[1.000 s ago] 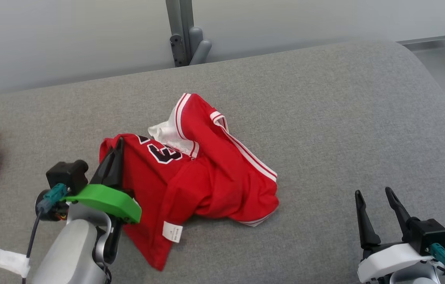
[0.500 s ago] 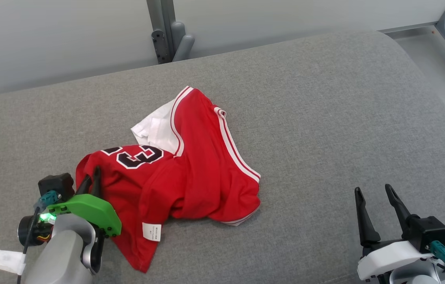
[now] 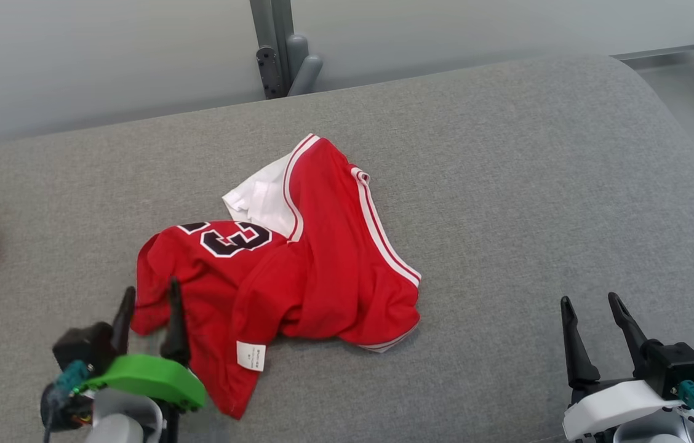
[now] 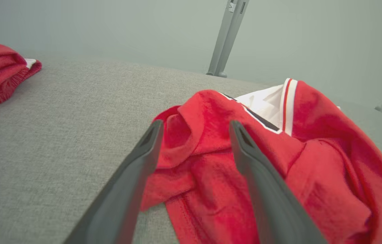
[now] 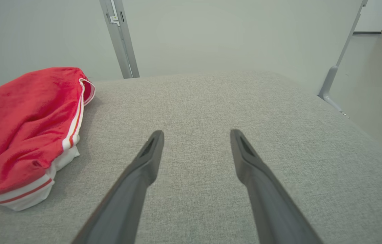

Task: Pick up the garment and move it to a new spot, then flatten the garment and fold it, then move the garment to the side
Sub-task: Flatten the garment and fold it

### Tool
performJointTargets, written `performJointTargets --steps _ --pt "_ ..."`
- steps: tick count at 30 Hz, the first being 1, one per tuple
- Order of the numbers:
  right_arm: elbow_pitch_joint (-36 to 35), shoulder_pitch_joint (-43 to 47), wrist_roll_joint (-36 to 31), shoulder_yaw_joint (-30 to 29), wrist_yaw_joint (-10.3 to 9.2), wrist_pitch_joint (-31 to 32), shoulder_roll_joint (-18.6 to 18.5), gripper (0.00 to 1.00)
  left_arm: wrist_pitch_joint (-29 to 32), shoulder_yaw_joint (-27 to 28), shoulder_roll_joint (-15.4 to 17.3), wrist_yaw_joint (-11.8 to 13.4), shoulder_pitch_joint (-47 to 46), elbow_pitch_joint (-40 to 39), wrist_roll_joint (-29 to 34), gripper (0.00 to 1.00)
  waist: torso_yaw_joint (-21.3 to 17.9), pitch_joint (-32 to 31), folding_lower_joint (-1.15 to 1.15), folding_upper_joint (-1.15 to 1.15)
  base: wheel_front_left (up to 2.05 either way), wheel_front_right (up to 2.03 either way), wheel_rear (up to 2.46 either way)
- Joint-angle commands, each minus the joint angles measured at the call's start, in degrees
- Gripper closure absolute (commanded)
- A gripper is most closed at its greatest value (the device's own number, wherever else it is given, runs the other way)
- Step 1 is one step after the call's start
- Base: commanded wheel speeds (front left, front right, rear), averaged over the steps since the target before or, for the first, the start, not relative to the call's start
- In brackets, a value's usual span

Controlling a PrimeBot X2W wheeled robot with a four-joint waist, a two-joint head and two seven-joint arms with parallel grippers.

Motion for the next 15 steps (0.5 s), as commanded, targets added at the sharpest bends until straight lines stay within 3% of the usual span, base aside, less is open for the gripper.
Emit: performJointTargets --steps 1,6,15 --pt "0.0 0.6 0.0 0.0 -0.02 -0.2 -0.2 0.0 0.0 -0.3 -0.1 -0.2 1.5 -0.9 0.8 0.0 0.6 -0.3 0.0 0.0 0.0 0.0 0.0" --pt "0.0 0.6 0.0 0.2 -0.02 -0.2 -0.2 0.0 0.9 -4.9 -1.8 -1.2 6.7 -4.2 2.9 0.0 1.9 -0.5 0.0 0.0 0.0 0.0 0.0" --pt "0.2 -0.3 0.0 0.9 -0.02 -0.2 -0.2 0.0 4.8 -10.4 -3.1 -2.6 8.7 -1.1 3.9 0.0 2.1 -0.1 0.0 0.0 0.0 0.0 0.0"
